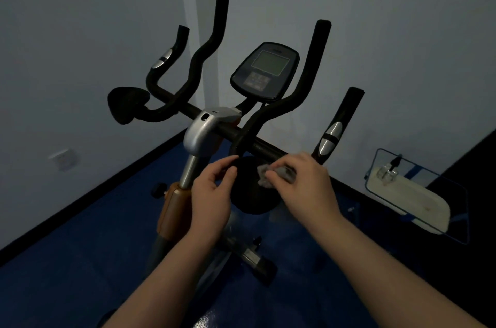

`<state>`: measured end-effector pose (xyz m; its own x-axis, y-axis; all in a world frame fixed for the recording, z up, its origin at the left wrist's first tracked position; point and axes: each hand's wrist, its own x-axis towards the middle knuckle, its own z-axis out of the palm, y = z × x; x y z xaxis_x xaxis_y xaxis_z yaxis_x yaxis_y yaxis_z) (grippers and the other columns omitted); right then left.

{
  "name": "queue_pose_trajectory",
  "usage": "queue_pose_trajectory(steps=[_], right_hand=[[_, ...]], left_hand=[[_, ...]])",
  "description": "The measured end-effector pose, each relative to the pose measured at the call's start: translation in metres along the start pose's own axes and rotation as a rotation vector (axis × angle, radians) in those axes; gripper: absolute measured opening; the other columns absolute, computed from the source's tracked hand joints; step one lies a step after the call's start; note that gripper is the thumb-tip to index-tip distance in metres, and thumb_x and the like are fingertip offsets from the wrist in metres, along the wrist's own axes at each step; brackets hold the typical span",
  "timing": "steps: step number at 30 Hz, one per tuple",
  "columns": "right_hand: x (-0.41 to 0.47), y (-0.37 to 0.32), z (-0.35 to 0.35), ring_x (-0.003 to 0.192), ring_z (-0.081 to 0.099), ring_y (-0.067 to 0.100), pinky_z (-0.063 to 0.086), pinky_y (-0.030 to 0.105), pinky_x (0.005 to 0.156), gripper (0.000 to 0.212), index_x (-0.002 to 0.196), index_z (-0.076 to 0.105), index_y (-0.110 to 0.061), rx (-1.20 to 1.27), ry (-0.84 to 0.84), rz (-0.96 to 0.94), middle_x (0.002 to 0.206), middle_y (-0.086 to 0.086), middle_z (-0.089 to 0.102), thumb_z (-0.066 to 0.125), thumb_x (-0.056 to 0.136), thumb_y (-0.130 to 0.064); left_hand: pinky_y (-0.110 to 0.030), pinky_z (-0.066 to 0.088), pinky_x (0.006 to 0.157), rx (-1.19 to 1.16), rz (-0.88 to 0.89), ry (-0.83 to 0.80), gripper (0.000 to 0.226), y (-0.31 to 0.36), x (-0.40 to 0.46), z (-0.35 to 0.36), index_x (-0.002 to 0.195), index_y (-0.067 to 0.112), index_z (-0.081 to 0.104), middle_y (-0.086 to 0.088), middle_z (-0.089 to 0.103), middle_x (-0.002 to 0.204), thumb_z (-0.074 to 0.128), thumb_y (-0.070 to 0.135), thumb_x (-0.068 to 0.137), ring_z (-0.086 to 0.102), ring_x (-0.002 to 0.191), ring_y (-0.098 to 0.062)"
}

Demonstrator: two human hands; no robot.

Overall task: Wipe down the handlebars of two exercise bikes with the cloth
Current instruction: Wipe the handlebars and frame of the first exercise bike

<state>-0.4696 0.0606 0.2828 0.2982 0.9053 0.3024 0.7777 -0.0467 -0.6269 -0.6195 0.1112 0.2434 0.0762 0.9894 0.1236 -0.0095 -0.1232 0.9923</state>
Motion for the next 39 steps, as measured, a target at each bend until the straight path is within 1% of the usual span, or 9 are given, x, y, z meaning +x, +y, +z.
queue_pose_trajectory(steps=[3,6,14,21,26,29,33,36,39], right_hand=[[-0.017,0.002,-0.007,0.084,0.057,0.005,0.048,0.019,0.071,0.011,0.087,0.071,-0.024,0.048,-0.023,0.016,0.090,-0.008,0.057,0.073,0.080,-0.032],[-0.004,0.001,-0.012,0.083,0.055,0.000,0.040,0.011,0.066,0.011,0.084,0.072,-0.026,0.110,-0.072,0.047,0.088,-0.008,0.060,0.075,0.077,-0.034],[-0.050,-0.002,0.023,0.086,0.058,0.002,0.042,0.005,0.070,0.009,0.088,0.070,-0.025,0.334,0.305,0.146,0.090,-0.006,0.058,0.073,0.081,-0.020],[-0.011,0.000,0.014,0.081,0.054,-0.003,0.037,0.003,0.067,0.008,0.085,0.073,-0.025,0.213,0.265,0.157,0.082,-0.011,0.055,0.076,0.078,-0.024],[-0.060,-0.012,0.028,0.079,0.060,0.003,0.043,0.007,0.069,0.013,0.085,0.074,-0.021,0.262,0.411,0.140,0.081,-0.007,0.061,0.079,0.074,-0.015],[-0.061,-0.013,0.030,0.080,0.061,0.004,0.049,0.016,0.071,0.015,0.083,0.074,-0.022,0.207,0.384,0.108,0.082,-0.009,0.063,0.081,0.072,-0.016],[-0.016,-0.013,0.012,0.083,0.058,0.004,0.051,0.029,0.073,0.011,0.082,0.074,-0.030,0.109,0.249,0.178,0.084,-0.013,0.062,0.078,0.074,-0.033],[0.000,-0.020,0.010,0.084,0.055,0.009,0.043,0.029,0.073,0.011,0.086,0.073,-0.032,-0.203,0.182,0.096,0.086,-0.012,0.061,0.073,0.078,-0.039],[-0.005,-0.033,0.031,0.082,0.058,0.016,0.037,0.031,0.074,0.012,0.083,0.072,-0.027,-0.458,0.205,-0.081,0.083,-0.008,0.066,0.078,0.072,-0.029]], left_hand=[[-0.029,0.053,0.088,-0.012,-0.020,-0.011,0.024,-0.005,0.000,-0.001,0.113,0.022,0.068,-0.001,0.069,0.111,0.057,0.015,0.093,0.064,0.104,-0.010],[-0.034,0.053,0.092,-0.021,-0.014,-0.019,0.025,-0.006,0.001,-0.001,0.113,0.022,0.068,0.000,0.068,0.111,0.056,0.015,0.093,0.064,0.106,-0.010],[-0.031,0.051,0.092,-0.081,-0.018,-0.072,0.025,-0.006,0.003,-0.006,0.110,0.026,0.067,-0.003,0.068,0.109,0.057,0.012,0.092,0.064,0.105,-0.013],[-0.029,0.052,0.091,-0.115,-0.052,-0.164,0.026,-0.007,0.008,-0.014,0.113,0.023,0.066,-0.006,0.069,0.111,0.058,0.011,0.091,0.065,0.106,-0.012],[-0.028,0.055,0.089,-0.136,-0.078,-0.248,0.027,-0.006,0.017,-0.023,0.113,0.023,0.067,-0.007,0.070,0.110,0.060,0.010,0.090,0.067,0.103,-0.015],[-0.027,0.054,0.088,-0.150,-0.078,-0.263,0.027,-0.007,0.015,-0.024,0.112,0.025,0.067,-0.006,0.070,0.110,0.060,0.010,0.090,0.067,0.103,-0.013],[-0.022,0.055,0.087,-0.144,-0.052,-0.285,0.029,-0.006,0.016,-0.025,0.116,0.023,0.065,-0.004,0.070,0.108,0.057,0.008,0.092,0.067,0.101,-0.009],[-0.023,0.055,0.087,-0.153,-0.046,-0.294,0.030,-0.007,0.016,-0.024,0.113,0.026,0.064,-0.003,0.069,0.108,0.056,0.007,0.092,0.066,0.100,-0.008],[-0.029,0.054,0.086,-0.165,-0.040,-0.291,0.031,-0.010,0.017,-0.023,0.108,0.032,0.066,-0.006,0.069,0.108,0.056,0.008,0.092,0.067,0.101,-0.012]])
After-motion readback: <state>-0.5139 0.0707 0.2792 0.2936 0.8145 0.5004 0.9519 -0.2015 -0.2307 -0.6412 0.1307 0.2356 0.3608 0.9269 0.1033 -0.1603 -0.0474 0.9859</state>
